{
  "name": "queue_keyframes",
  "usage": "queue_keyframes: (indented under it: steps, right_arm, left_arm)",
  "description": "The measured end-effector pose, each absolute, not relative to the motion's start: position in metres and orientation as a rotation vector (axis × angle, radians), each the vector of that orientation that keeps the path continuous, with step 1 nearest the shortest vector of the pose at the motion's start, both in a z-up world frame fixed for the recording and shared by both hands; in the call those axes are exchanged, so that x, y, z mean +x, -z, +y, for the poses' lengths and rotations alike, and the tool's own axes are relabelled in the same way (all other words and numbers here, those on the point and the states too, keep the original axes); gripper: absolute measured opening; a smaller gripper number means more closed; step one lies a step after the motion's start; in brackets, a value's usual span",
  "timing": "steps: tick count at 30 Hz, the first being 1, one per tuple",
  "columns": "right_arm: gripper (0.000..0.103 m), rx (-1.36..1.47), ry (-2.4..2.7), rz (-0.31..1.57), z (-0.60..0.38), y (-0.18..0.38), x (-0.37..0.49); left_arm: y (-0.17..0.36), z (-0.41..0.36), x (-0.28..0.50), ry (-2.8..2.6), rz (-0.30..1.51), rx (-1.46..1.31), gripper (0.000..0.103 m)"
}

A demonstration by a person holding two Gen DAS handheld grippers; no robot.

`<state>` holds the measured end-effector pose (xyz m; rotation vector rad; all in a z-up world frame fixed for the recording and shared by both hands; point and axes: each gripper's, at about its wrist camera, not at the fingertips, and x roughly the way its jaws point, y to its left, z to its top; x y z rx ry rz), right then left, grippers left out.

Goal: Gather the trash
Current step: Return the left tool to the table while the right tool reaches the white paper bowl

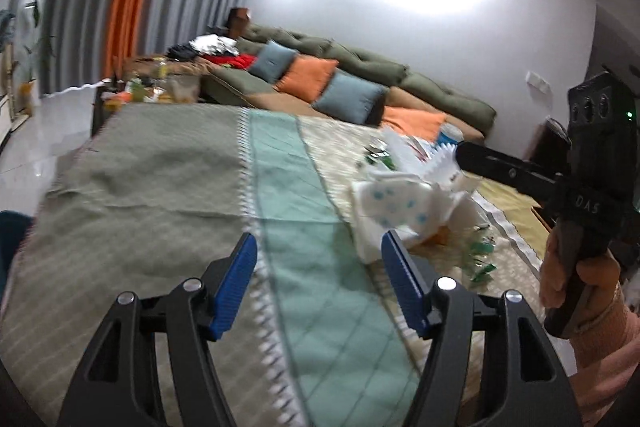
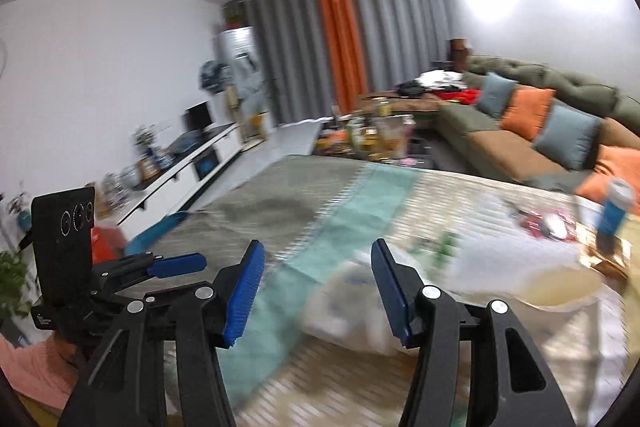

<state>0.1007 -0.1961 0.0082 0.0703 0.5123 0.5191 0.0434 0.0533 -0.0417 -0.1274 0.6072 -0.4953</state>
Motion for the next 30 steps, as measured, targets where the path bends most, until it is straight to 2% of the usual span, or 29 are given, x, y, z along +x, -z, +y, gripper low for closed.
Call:
queue_keyframes:
  steps: [11, 21, 24, 30]
  right_arm:
    - [0.058, 0.177, -0.244, 0.483, -0.304, 0.0, 0.111]
    - [0.059, 0.315, -0.212, 0.568, -0.356, 0.033, 0.137]
    - [0.055, 0.347, -0.23, 0.59, -0.361, 0.041, 0.149]
    - [0.042, 0.383, -0.253, 0.63, -0.365, 0.05, 0.156]
  left_arm:
    - [0.051, 0.009, 0.085, 0.546, 0.699, -0.097, 0.066]
    - [0.059, -0.009, 0.115, 0.556, 0.8, -0.094, 0.066]
    - [0.062, -0.013, 0.122, 0.576, 0.828, -0.098, 0.065]
    - [0.068, -0.018, 0.129, 0.617, 0.869, -0.127, 0.063]
